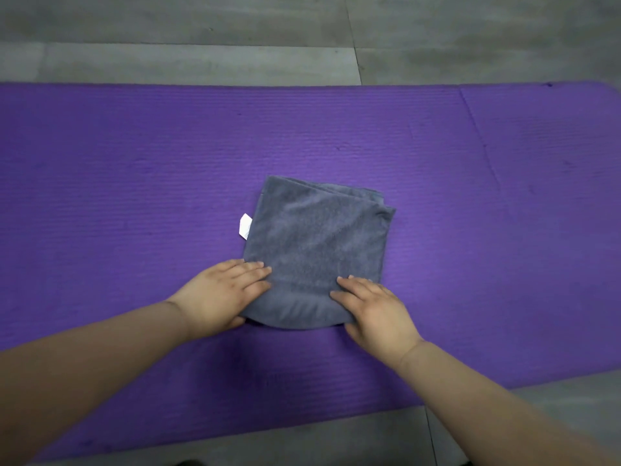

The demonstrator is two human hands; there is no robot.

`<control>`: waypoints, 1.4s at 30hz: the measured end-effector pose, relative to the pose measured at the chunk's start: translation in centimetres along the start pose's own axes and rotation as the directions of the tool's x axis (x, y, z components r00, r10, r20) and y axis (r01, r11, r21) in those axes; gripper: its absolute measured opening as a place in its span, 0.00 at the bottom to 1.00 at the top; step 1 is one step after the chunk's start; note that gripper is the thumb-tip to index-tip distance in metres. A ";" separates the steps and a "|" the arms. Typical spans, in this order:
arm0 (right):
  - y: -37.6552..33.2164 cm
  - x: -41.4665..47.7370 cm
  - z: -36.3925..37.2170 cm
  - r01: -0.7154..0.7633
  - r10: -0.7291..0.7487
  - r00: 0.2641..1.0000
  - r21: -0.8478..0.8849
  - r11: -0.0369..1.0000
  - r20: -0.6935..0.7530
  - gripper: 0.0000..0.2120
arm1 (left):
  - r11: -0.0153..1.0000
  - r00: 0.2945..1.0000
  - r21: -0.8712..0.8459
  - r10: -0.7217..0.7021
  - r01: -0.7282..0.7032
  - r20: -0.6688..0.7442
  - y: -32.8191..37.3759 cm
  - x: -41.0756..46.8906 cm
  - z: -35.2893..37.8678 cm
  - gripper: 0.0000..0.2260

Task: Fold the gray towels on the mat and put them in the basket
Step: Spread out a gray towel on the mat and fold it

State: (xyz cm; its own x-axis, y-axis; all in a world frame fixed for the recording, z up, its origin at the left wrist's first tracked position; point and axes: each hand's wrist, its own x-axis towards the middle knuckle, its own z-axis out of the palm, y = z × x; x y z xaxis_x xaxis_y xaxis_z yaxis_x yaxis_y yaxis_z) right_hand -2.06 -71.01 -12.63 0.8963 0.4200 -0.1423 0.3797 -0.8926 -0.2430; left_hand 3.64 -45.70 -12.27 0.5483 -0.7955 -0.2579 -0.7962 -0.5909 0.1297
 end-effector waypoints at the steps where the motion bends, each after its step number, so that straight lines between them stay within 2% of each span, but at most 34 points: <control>1: -0.1 0.4 -0.7 -0.021 0.021 1.000 0.039 0.999 0.010 0.21 | 1.000 1.000 -0.015 -0.010 0.010 0.005 0.2 0.1 -0.8 0.32; 3: -0.2 1.1 -2.8 -0.063 0.050 0.993 0.119 0.991 0.109 0.17 | 0.992 0.999 -0.121 -0.041 0.044 0.028 1.0 0.2 -2.2 0.24; 4: -0.1 1.3 -3.8 -0.111 0.074 0.971 0.156 0.982 0.226 0.15 | 0.975 0.995 -0.208 -0.071 0.083 0.063 1.4 0.3 -3.0 0.19; 6: 0.6 1.4 -5.2 -0.244 0.051 0.867 0.335 0.910 0.496 0.11 | 0.910 0.956 -0.357 -0.114 0.209 0.269 1.7 -0.1 -3.7 0.11; 7: 0.8 1.3 -5.8 -0.317 0.016 0.827 0.443 0.839 0.562 0.08 | 0.831 0.918 -0.477 -0.094 0.286 0.386 1.7 -0.5 -4.1 0.08; 8: 1.2 1.3 -6.1 -0.375 -0.005 0.817 0.539 0.754 0.577 0.08 | 0.730 0.907 -0.598 -0.073 0.331 0.414 1.6 -0.8 -4.2 0.07; 9: 1.6 1.4 -6.3 -0.433 0.007 0.820 0.612 0.662 0.573 0.09 | 0.612 0.920 -0.710 -0.081 0.350 0.384 1.3 -1.0 -4.1 0.09; 12: 2.3 1.9 -6.6 -0.496 0.155 0.866 0.780 0.381 0.475 0.10 | 0.257 0.917 -0.907 -0.309 0.335 0.251 -0.2 -0.9 -3.9 0.19; 13: 2.5 2.2 -6.5 -0.475 0.217 0.879 0.812 0.339 0.424 0.10 | 0.191 0.899 -0.936 -0.387 0.297 0.206 -0.6 -0.5 -4.0 0.19; 15: 2.6 2.8 -6.4 -0.430 0.324 0.890 0.827 0.363 0.321 0.08 | 0.133 0.857 -0.960 -0.493 0.245 0.151 -1.0 0.6 -4.6 0.14; 17: 2.8 3.5 -5.9 -0.402 0.422 0.882 0.806 0.435 0.212 0.07 | 0.151 0.822 -0.964 -0.561 0.218 0.098 -1.2 1.7 -4.9 0.11; 19: 2.9 4.1 -5.5 -0.407 0.481 0.865 0.762 0.503 0.144 0.07 | 0.226 0.790 -0.944 -0.611 0.239 0.054 -1.5 2.9 -4.6 0.12; 21: 3.1 4.7 -5.0 -0.445 0.511 0.853 0.661 0.604 0.107 0.08 | 0.308 0.764 -0.903 -0.645 0.299 0.033 -1.8 4.1 -4.2 0.08; 24: 3.4 5.5 -4.4 -0.499 0.551 0.832 0.521 0.693 0.065 0.11 | 0.399 0.716 -0.816 -0.697 0.417 0.025 -2.4 5.6 -4.0 0.12; 28: 3.4 6.0 -4.4 -0.531 0.550 0.831 0.404 0.745 0.077 0.14 | 0.495 0.739 -0.712 -0.672 0.498 0.049 -3.0 7.2 -3.8 0.14; 31: 3.4 6.6 -4.7 -0.503 0.502 0.861 0.274 0.820 0.080 0.14 | 0.450 0.734 -0.700 -0.661 0.555 0.157 -2.9 7.5 -3.7 0.20; 35: 3.5 7.7 -5.4 -0.444 0.442 0.896 0.058 0.894 0.041 0.18 | 0.341 0.747 -0.775 -0.620 0.532 0.239 -2.5 6.8 -3.9 0.30; 36: 3.4 8.1 -5.7 -0.414 0.410 0.910 0.056 0.909 0.065 0.19 | 0.347 0.754 -0.773 -0.609 0.531 0.245 -2.3 6.6 -3.8 0.32; 38: 2.7 8.8 -6.2 -0.327 0.298 0.938 0.161 0.931 0.178 0.26 | 0.363 0.761 -0.766 -0.603 0.531 0.241 -2.2 6.2 -3.7 0.35; 40: 1.7 9.4 -6.4 -0.304 0.210 0.901 0.206 0.930 0.380 0.37 | 0.373 0.770 -0.764 -0.590 0.527 0.243 -2.2 6.1 -3.5 0.36; 42: 1.0 9.7 -5.9 -0.282 0.203 0.845 0.090 0.955 0.495 0.41 | 0.383 0.788 -0.767 -0.564 0.514 0.246 -2.3 6.0 -3.5 0.37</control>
State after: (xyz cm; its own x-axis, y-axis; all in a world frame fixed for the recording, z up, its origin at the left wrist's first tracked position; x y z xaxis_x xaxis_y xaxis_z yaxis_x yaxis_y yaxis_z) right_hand 8.38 -68.81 -8.58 0.7206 0.2550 -0.6447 0.0891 -0.9563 -0.2787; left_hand 9.61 -49.59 -10.76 0.8185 -0.2604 -0.5120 0.1727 -0.7385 0.6517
